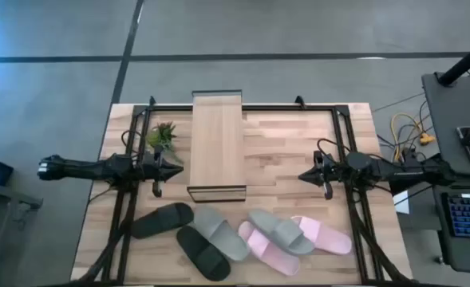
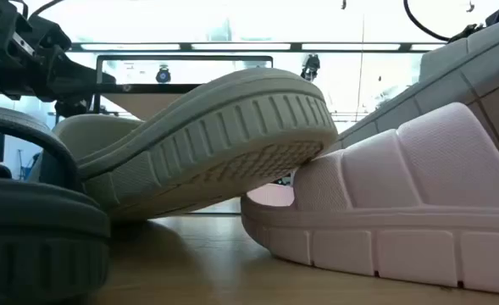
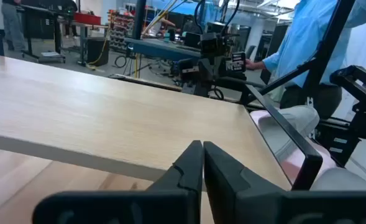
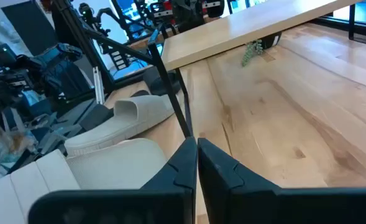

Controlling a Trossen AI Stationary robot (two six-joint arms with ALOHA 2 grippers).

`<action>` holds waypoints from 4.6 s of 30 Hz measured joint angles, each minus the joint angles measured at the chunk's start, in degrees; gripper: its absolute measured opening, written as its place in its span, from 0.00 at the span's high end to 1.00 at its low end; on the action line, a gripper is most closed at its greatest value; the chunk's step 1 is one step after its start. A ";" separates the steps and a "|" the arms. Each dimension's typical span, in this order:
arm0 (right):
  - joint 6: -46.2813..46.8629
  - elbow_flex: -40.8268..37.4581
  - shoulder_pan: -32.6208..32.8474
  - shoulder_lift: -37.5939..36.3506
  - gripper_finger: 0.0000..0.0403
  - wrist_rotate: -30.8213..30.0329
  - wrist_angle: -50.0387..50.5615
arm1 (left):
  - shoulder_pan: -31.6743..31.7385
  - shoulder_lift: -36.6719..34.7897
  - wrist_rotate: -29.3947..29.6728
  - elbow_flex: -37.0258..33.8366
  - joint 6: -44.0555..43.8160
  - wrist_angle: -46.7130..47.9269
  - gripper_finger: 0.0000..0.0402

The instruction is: Pick and place slides into the shelf

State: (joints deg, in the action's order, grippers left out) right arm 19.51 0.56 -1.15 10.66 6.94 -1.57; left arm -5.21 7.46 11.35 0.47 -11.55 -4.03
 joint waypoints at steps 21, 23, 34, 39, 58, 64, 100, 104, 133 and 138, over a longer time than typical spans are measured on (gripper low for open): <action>0.02 0.00 0.00 0.00 0.98 0.00 0.00 | 0.00 -0.02 0.00 0.00 -0.02 0.00 1.00; 0.01 0.01 0.00 0.00 0.98 0.00 -0.01 | 0.00 0.01 0.02 -0.02 -0.01 0.00 1.00; 0.01 0.00 0.00 0.00 0.98 0.00 -0.01 | 0.00 0.00 0.02 -0.02 0.00 0.00 1.00; 0.00 0.00 0.00 0.00 0.98 0.00 -0.01 | -0.02 0.02 0.00 -0.02 -0.02 0.02 1.00; 0.01 0.00 0.00 0.00 0.98 0.00 0.00 | 0.00 -0.02 0.00 -0.02 -0.01 0.00 1.00; 0.02 0.00 0.00 0.00 0.98 0.00 -0.35 | -0.01 -0.01 0.01 -0.01 -0.01 0.00 1.00; 47.74 11.78 2.27 12.23 0.96 -5.84 -19.06 | -0.02 -0.02 0.00 0.00 -0.02 0.02 1.00; 49.01 24.54 2.27 18.06 0.96 3.52 6.29 | -0.01 -0.04 0.01 -0.01 -0.02 0.00 1.00; -14.65 64.19 -7.56 76.23 0.96 52.71 61.03 | -0.04 0.64 3.75 -0.01 -21.43 -7.44 1.00; -21.43 70.49 -8.07 83.89 0.95 56.21 60.44 | -0.04 1.11 3.58 0.00 -23.12 -7.47 1.00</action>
State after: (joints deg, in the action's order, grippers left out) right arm -1.92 71.05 -9.21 94.55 63.15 58.87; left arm -5.26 8.58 14.93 0.47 -34.68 -11.50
